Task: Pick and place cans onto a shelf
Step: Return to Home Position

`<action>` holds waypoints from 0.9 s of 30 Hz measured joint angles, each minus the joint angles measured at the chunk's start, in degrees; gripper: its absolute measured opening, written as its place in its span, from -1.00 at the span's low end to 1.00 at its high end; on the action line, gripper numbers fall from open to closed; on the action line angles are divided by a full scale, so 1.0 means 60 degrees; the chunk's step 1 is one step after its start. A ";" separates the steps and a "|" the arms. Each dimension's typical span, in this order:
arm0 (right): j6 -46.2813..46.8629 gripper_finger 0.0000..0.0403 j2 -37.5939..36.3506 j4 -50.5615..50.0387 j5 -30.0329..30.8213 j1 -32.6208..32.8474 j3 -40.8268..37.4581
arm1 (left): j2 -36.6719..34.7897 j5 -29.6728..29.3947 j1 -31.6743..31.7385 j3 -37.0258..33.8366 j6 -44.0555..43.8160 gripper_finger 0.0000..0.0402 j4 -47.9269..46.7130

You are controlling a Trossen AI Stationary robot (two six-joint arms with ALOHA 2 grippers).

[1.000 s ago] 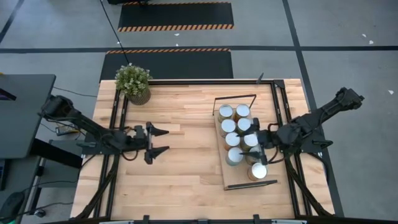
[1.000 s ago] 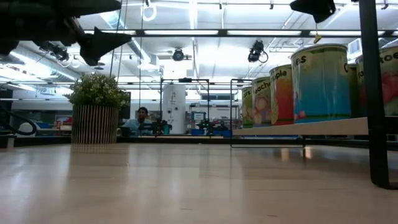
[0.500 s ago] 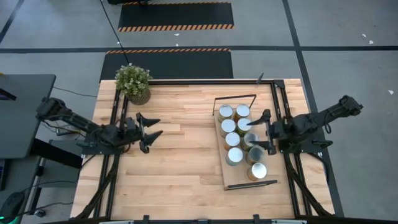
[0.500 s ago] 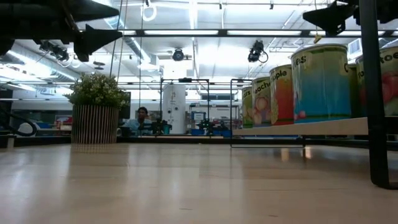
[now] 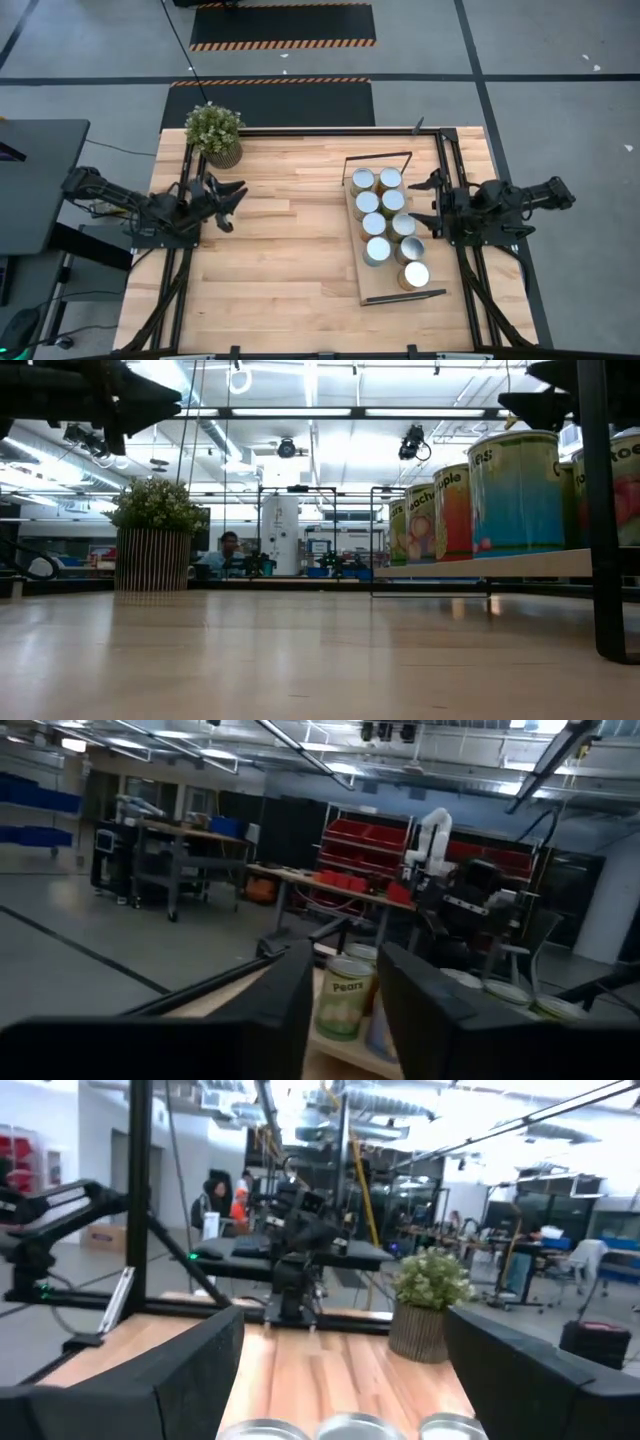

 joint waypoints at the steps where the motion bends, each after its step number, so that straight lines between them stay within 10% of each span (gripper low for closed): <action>1: -0.0001 0.73 -0.0163 0.0000 -0.0081 -0.0187 -0.0105 | -0.0164 -0.0080 0.0000 0.0000 0.0000 -0.43 -0.0173; 13: 0.0525 0.73 -0.0669 0.0533 -0.2265 -0.2749 -0.0627 | -0.2310 -0.1196 -0.0022 -0.0739 0.0989 -0.97 -0.0614; 27: 0.0756 0.72 -0.0662 0.1137 -0.3842 -0.5541 -0.1206 | -0.3300 -0.1785 -0.0213 -0.0747 0.2498 -0.97 -0.0746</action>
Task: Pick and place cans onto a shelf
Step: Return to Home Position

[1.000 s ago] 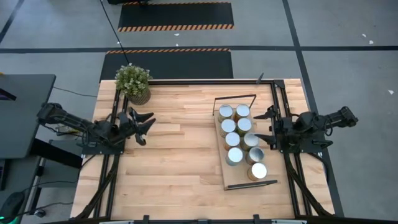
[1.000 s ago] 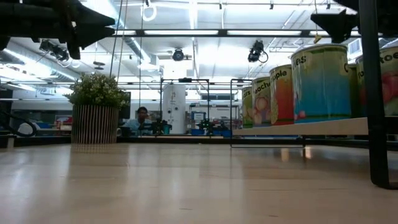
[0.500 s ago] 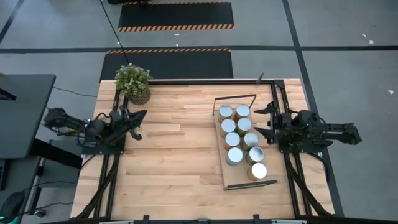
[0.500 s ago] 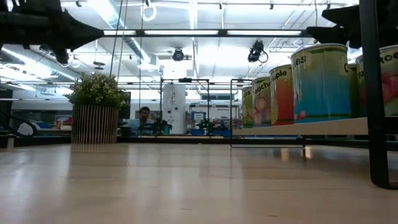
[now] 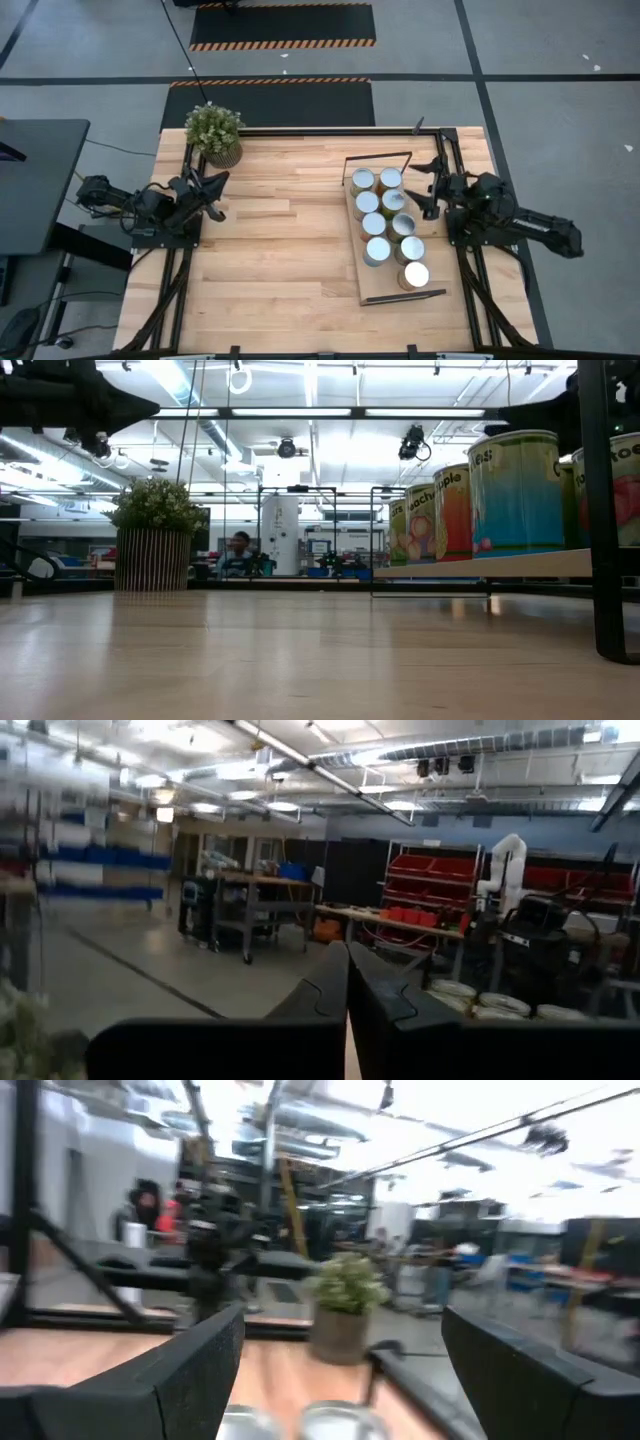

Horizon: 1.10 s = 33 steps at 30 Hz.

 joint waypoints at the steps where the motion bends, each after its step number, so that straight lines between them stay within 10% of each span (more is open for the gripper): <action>1: -0.0155 0.72 -0.0003 0.0127 -0.0027 -0.0178 -0.0003 | -0.0005 0.0092 0.0002 0.0000 0.0352 -0.95 0.0102; 14: -0.0891 0.73 0.0004 -0.0251 0.7456 -0.1349 0.0000 | 0.0013 0.0227 -0.0002 -0.0007 0.3491 -0.89 -0.0159; 33: -0.0888 0.73 0.0004 -0.0244 0.7953 -0.1345 0.0000 | 0.0016 0.0225 -0.0002 -0.0011 0.3494 -0.87 -0.0159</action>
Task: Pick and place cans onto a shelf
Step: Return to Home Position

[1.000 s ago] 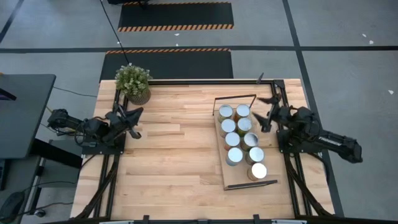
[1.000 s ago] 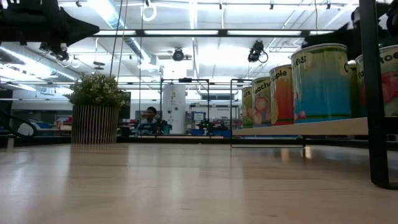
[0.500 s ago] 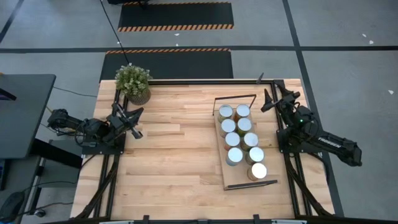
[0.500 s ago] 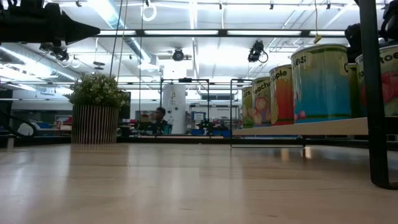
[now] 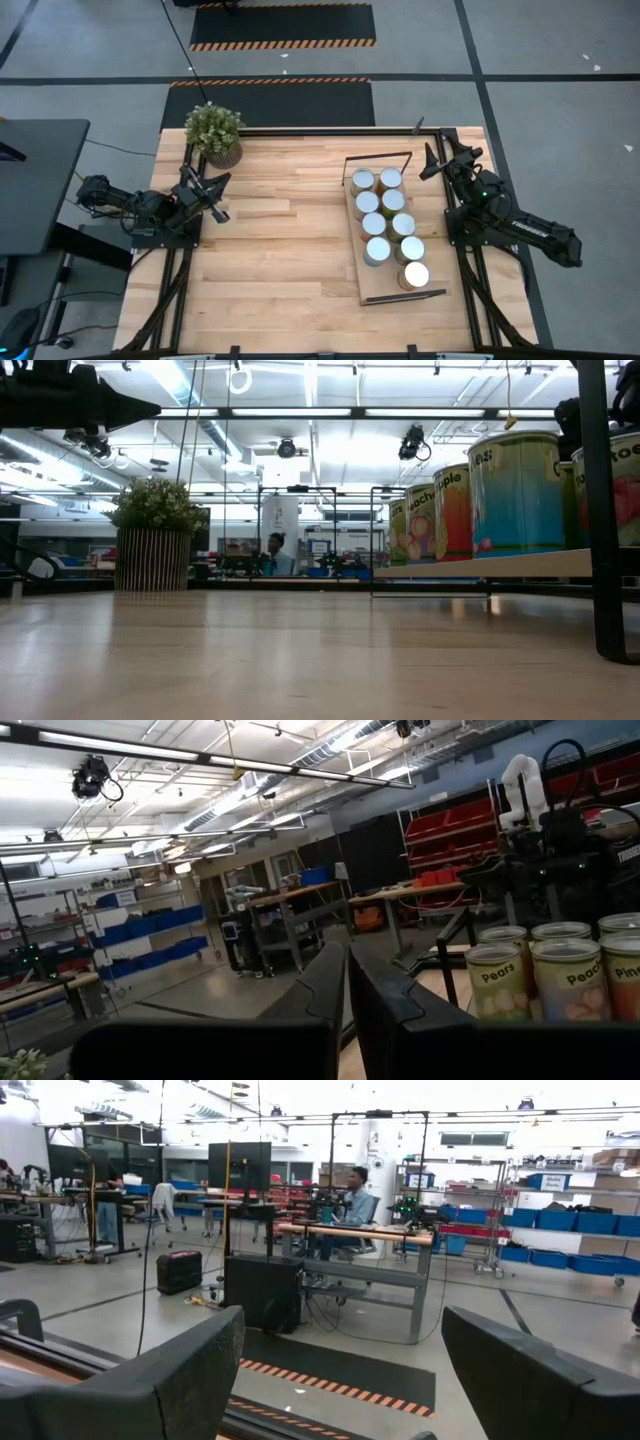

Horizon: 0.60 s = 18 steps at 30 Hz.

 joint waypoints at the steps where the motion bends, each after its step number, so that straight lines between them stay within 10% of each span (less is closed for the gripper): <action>1: 0.0000 0.73 0.0000 0.0000 0.0000 0.0000 0.0000 | 0.0000 -0.0002 0.0000 0.0000 -0.0003 -0.87 0.0000; 18: 0.0004 0.73 0.0000 0.0004 0.0000 0.0000 0.0000 | 0.0007 -0.0098 0.0004 -0.0004 -0.1695 -0.86 -0.0903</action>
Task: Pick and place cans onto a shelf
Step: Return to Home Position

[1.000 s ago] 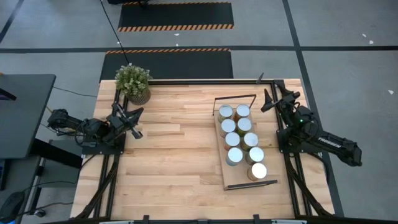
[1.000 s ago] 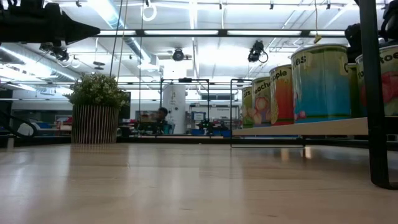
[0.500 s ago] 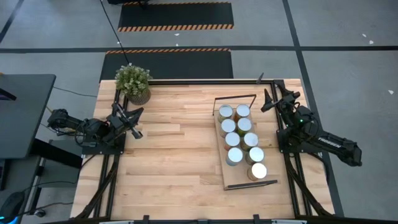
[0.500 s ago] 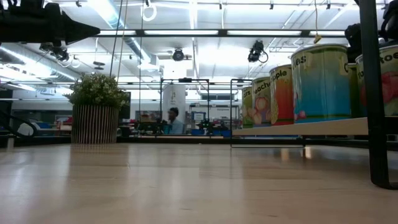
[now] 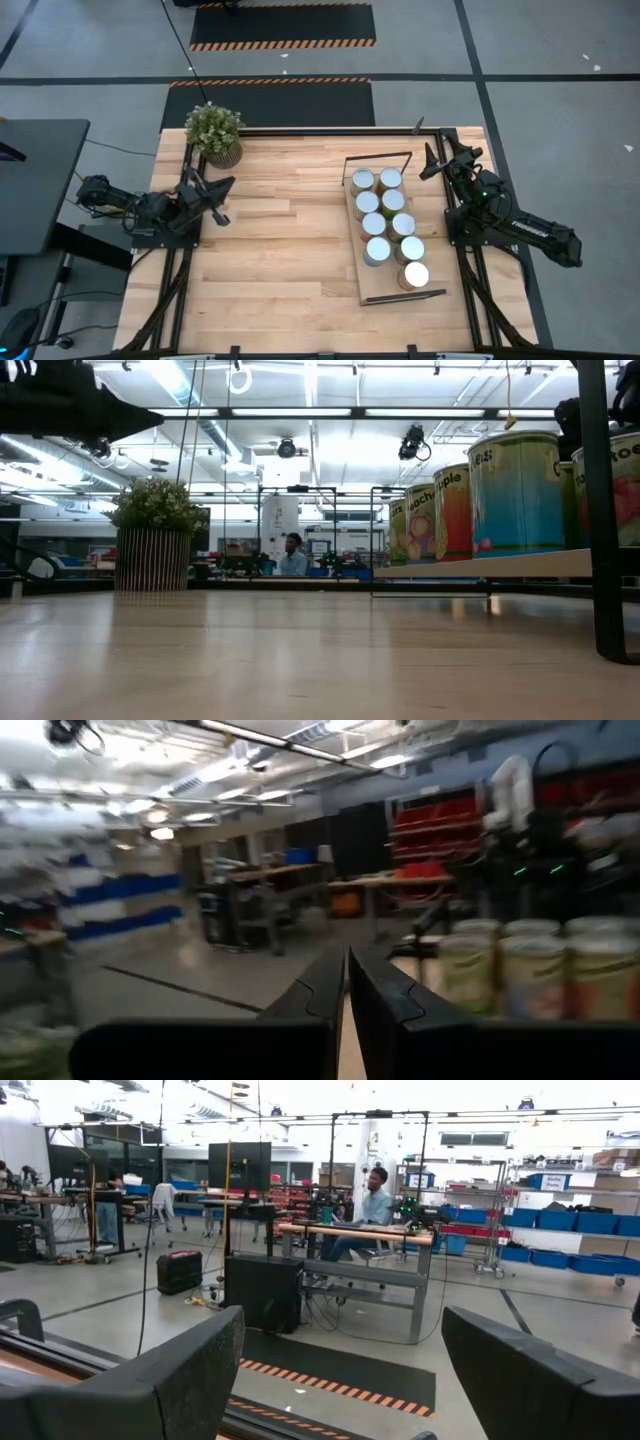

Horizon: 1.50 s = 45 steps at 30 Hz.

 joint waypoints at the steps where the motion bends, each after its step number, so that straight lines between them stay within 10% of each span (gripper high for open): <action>1: 0.0000 0.73 0.0000 0.0000 0.0000 0.0000 0.0000 | 0.0000 0.0177 0.0000 -0.0004 -0.0359 -0.86 -0.0040; 10: 0.0000 0.73 0.0000 0.0000 0.0000 0.0001 0.0000 | 0.0000 0.0919 0.0000 -0.0004 -0.2812 -0.86 -0.0041; 45: 0.0000 0.73 0.0000 0.0000 0.0000 0.0001 0.0000 | -0.0007 0.0927 -0.0001 -0.0004 -0.2816 -0.86 -0.0033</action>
